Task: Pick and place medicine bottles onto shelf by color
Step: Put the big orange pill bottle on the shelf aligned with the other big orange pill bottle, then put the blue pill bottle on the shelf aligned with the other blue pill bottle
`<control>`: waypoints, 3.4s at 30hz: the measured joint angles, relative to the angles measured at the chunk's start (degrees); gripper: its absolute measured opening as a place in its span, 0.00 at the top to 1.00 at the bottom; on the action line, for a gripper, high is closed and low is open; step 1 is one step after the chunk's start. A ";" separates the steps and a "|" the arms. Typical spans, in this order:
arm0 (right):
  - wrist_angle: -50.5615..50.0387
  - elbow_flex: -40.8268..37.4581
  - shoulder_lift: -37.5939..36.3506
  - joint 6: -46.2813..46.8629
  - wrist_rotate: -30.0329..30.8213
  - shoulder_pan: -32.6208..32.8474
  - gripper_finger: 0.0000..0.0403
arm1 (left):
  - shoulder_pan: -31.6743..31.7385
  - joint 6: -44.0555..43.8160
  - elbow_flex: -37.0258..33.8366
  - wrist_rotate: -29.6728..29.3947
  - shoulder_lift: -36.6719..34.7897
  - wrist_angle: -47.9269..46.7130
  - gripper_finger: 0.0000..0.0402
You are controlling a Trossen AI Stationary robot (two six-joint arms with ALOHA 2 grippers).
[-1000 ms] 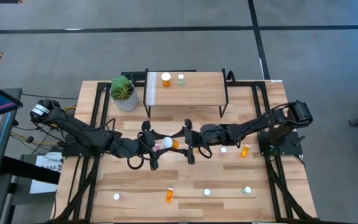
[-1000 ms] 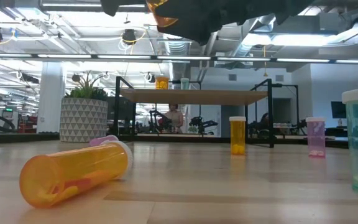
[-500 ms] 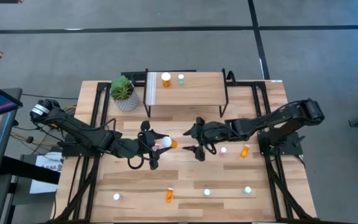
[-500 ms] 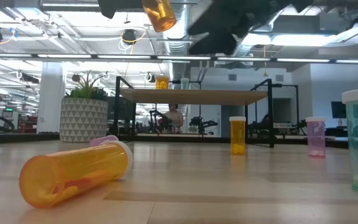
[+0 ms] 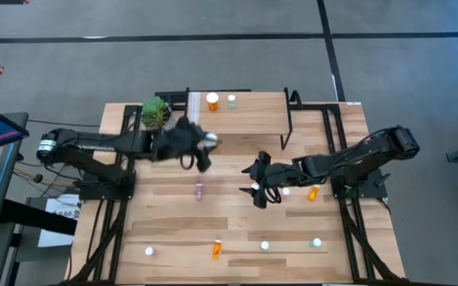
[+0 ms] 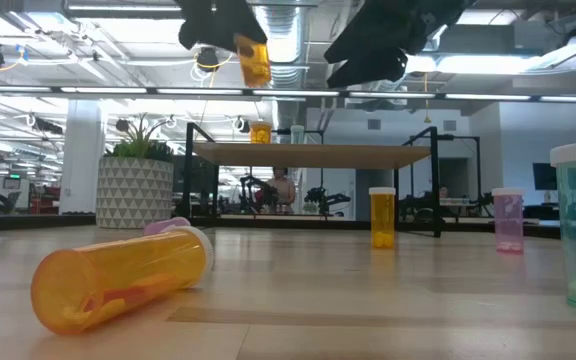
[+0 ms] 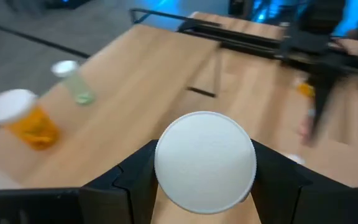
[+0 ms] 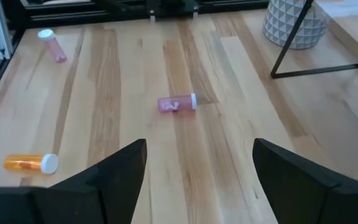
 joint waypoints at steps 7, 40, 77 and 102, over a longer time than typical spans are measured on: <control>0.14 0.00 0.00 -0.48 0.02 -0.13 0.22 | 13.52 2.41 0.19 9.30 2.05 0.18 0.53; 1.07 0.00 0.07 -1.03 0.02 0.44 0.23 | 21.85 0.92 12.23 7.96 17.08 -10.60 0.53; 4.70 0.02 0.07 -3.06 -0.03 -0.44 0.22 | 23.74 3.55 3.38 12.45 13.71 2.41 0.53; 3.89 0.02 0.07 -3.02 0.50 -0.81 0.22 | 23.07 3.79 11.46 11.90 13.40 -5.30 0.37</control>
